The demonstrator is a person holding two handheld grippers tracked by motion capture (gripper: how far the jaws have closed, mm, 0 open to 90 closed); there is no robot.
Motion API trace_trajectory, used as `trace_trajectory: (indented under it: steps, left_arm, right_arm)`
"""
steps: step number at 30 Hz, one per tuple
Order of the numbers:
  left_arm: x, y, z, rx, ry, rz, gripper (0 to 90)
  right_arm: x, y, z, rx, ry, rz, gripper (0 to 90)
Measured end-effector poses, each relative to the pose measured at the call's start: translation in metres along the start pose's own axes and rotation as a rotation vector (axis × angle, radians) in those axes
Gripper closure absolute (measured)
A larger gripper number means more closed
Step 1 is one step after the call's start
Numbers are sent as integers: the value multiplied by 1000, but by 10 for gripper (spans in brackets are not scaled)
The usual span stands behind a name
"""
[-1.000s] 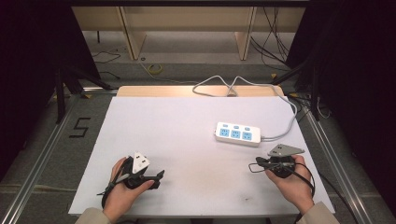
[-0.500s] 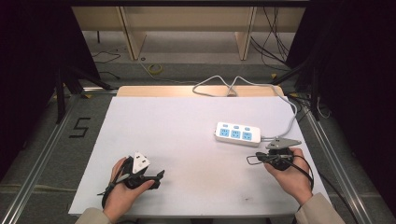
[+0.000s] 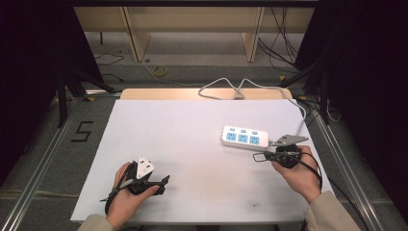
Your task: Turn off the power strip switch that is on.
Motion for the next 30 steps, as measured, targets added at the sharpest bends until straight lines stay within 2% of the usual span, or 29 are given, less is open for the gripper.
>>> trace_trajectory:
  steps: [14, 30]
  left_arm:
    - [0, 0, 0, 1, 3, 0, 164]
    - [1, 0, -1, 3, 4, 1, 164]
  right_arm:
    - [4, -12, -8, 2, 1, 15, 900]
    - [12, -27, -12, -9, 0, 25, 900]
Point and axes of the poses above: each handheld gripper's, and its own axes: x roughly forward along the jaws, y roughly out of its underside, z roughly to its left, the point moved 8 cm from there along x, roughly forward along the jaws, and after that the axes turned 7 degrees about -y, right-handed, at the moved point
